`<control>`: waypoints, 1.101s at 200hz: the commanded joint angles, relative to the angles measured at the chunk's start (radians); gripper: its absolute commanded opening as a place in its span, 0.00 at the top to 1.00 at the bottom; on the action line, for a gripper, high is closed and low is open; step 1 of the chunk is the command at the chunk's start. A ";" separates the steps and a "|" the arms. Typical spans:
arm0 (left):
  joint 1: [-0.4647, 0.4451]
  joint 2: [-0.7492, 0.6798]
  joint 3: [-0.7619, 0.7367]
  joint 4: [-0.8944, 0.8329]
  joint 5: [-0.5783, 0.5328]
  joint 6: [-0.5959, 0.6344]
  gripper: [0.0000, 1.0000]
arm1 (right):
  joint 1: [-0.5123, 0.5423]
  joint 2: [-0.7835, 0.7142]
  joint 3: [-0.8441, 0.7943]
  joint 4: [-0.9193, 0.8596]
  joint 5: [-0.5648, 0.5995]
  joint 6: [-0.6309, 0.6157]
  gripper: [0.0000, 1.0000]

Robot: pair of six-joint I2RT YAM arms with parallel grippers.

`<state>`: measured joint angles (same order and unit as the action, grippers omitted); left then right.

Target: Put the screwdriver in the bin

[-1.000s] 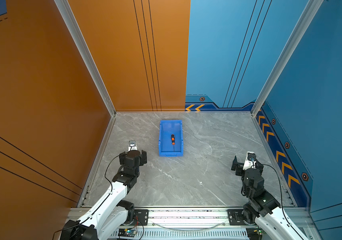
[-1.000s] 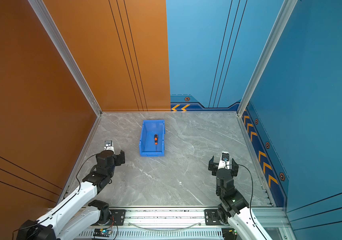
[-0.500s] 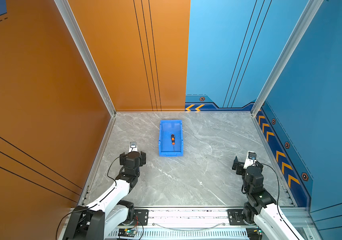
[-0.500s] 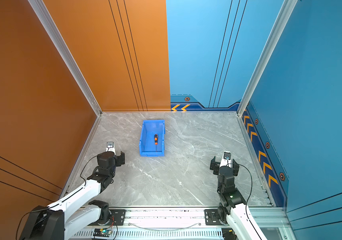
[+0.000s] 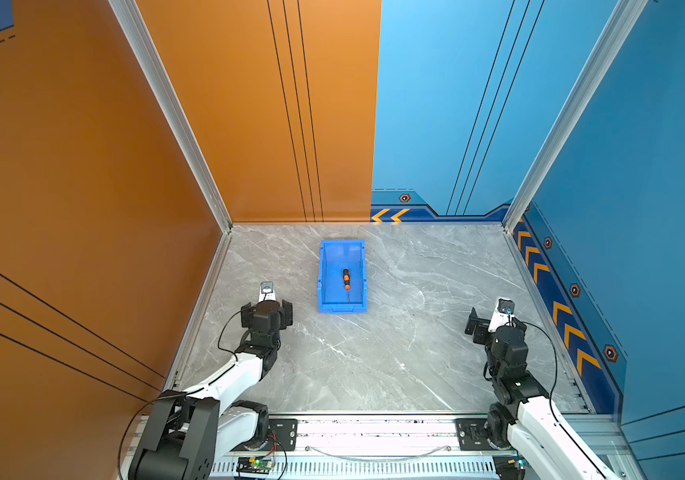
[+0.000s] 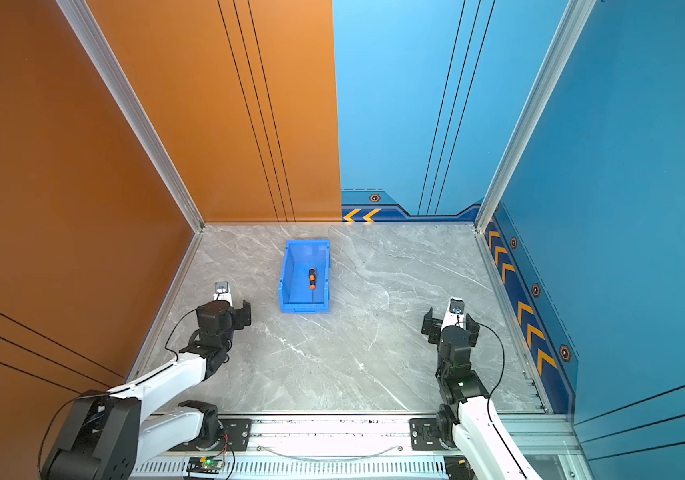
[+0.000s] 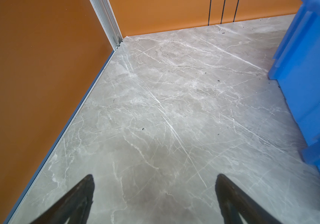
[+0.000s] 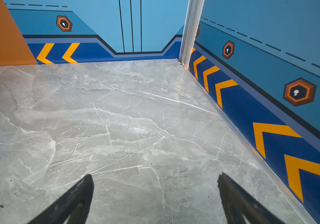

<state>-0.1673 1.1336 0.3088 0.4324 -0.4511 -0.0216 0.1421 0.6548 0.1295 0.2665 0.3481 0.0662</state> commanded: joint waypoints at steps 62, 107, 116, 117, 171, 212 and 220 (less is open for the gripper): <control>0.044 0.087 0.004 0.180 0.091 0.002 0.02 | -0.032 0.302 0.032 0.328 -0.106 -0.029 0.00; 0.068 0.175 0.043 0.237 0.106 0.001 0.02 | -0.060 0.448 0.058 0.472 -0.141 -0.031 0.00; 0.070 0.188 0.050 0.247 0.109 0.001 0.02 | -0.062 0.474 0.064 0.497 -0.146 -0.029 0.00; 0.071 0.190 0.052 0.249 0.108 0.001 0.02 | -0.062 0.476 0.065 0.499 -0.147 -0.029 0.00; 0.089 0.262 0.088 0.297 0.142 0.015 0.02 | -0.076 0.616 0.101 0.628 -0.185 -0.026 0.00; 0.100 0.335 0.098 0.350 0.151 0.016 0.02 | -0.086 0.736 0.114 0.747 -0.204 -0.028 0.00; 0.100 0.347 0.101 0.357 0.152 0.016 0.02 | -0.087 0.753 0.115 0.759 -0.206 -0.028 0.00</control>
<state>-0.0765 1.4487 0.3786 0.7444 -0.3267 -0.0177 0.0643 1.3609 0.2253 0.9237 0.1661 0.0479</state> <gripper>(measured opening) 0.979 0.999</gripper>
